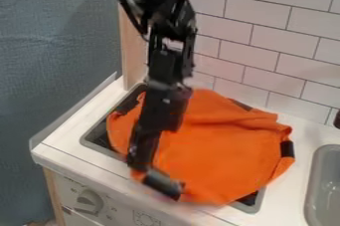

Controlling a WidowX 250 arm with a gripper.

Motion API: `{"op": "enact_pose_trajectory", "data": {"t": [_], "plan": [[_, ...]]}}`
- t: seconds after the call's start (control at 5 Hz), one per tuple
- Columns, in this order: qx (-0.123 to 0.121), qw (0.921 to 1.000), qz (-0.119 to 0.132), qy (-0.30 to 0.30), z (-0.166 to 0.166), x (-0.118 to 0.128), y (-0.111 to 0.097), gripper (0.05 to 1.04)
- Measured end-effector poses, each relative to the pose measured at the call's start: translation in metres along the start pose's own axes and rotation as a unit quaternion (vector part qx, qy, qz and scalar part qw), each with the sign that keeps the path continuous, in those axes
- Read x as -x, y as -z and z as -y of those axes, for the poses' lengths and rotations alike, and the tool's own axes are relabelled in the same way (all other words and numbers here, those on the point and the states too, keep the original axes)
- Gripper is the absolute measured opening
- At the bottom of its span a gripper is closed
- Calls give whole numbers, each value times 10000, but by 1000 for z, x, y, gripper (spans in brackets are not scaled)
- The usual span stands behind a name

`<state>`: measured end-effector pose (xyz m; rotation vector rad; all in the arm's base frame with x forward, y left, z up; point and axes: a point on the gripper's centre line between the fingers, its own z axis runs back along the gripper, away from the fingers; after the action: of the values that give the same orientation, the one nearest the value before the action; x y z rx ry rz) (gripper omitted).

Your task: Unfold the cloth from top to bottom

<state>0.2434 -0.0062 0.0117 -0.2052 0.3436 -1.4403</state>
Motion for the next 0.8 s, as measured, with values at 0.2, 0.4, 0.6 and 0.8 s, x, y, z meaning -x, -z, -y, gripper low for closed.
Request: {"op": "enact_pose_trajectory", "data": {"t": [0.2,0.4,0.6,0.8], "plan": [[2,10000,-28,-23,1,1,3,222],[30,9999,23,-108,1,2,3,491],[24,9999,32,-104,1,1,3,820],[-78,9999,37,-65,-4,-1,-2,1020]]}}
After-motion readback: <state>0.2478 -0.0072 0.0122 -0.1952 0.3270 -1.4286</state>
